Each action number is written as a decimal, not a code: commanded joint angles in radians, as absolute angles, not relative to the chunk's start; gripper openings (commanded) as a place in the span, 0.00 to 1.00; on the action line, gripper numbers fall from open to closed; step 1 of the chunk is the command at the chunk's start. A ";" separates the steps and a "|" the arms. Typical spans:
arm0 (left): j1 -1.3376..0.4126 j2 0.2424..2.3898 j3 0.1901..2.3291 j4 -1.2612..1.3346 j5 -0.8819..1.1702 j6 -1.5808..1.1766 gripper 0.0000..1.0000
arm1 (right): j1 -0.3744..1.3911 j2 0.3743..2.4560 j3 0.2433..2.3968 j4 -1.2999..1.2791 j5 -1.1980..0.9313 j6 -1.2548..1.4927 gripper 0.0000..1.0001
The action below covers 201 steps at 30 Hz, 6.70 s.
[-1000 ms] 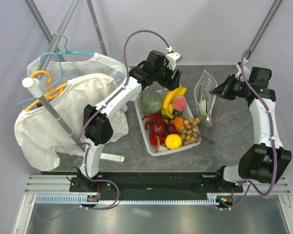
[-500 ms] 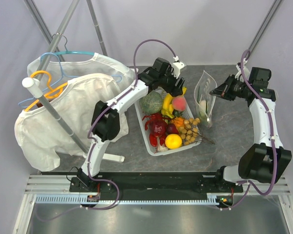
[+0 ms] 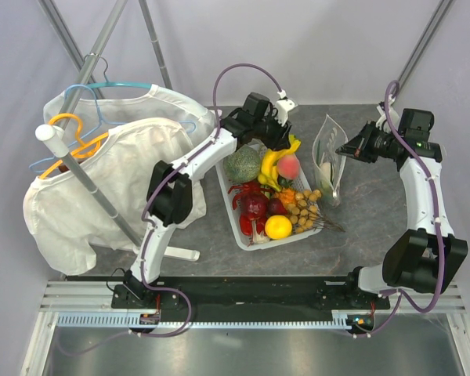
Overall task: Place the food in the zip-top bag and seal the zipper
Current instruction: Pick up the fake fruit from the bin, then place the fake fruit in the zipper food storage bag, then adjust the zipper food storage bag at the center of the board.
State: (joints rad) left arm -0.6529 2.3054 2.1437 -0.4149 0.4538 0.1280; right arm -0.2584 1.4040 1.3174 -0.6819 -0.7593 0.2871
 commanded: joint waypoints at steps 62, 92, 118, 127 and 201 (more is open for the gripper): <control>-0.879 2.079 1.418 1.641 0.588 0.602 0.25 | -0.267 1.436 1.388 -0.747 -0.986 0.239 0.00; -0.804 1.730 1.658 -0.032 0.346 0.135 0.58 | -0.287 1.465 1.552 -0.902 -1.035 0.028 0.00; -0.819 1.821 1.743 -0.373 0.420 -0.248 0.41 | -0.287 1.457 1.582 -0.903 -1.032 0.054 0.00; -0.819 1.879 1.786 -0.410 0.433 -0.351 0.38 | -0.288 1.457 1.578 -0.902 -1.034 0.055 0.00; -0.928 1.787 1.703 -0.325 0.719 1.075 0.73 | -0.264 1.600 1.606 -0.919 -0.914 -0.078 0.00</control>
